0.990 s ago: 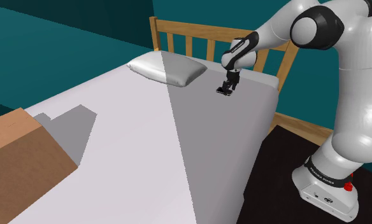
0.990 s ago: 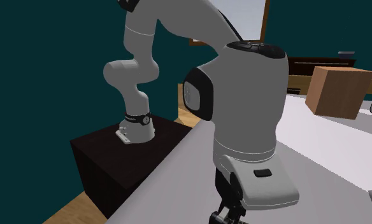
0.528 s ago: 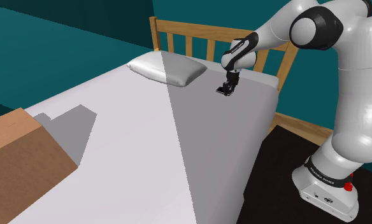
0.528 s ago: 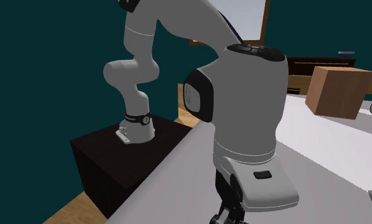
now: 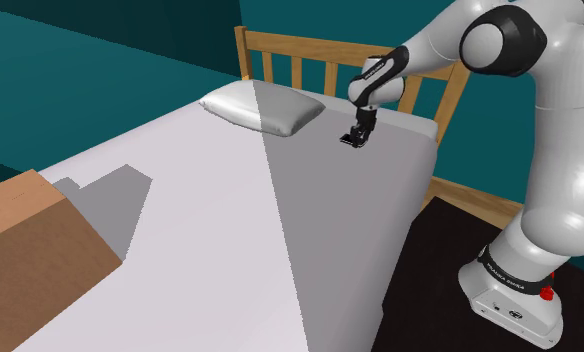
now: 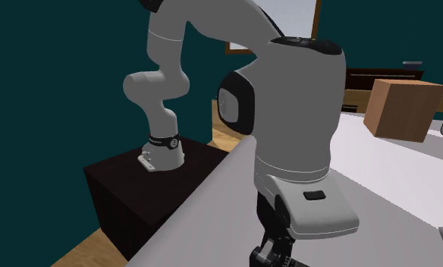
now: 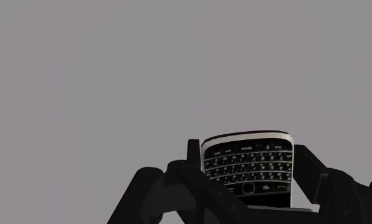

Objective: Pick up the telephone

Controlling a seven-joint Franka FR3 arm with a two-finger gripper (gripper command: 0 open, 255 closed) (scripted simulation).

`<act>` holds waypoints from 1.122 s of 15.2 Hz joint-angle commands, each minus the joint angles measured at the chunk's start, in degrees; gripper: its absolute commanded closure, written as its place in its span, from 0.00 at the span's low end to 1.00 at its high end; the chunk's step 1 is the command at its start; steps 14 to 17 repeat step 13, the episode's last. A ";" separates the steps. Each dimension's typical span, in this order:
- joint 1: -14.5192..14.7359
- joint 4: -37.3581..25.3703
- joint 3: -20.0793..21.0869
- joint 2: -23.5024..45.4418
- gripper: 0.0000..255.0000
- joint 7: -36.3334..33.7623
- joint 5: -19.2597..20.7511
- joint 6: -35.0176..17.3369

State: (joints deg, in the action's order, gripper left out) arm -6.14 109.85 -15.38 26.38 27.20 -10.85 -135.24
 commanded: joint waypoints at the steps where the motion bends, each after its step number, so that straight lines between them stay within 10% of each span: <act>1: 0.10 -0.48 -0.23 -0.79 1.00 -0.23 0.36 1.24; 17: 0.81 -2.12 -1.25 -5.47 1.00 -1.56 2.33 7.38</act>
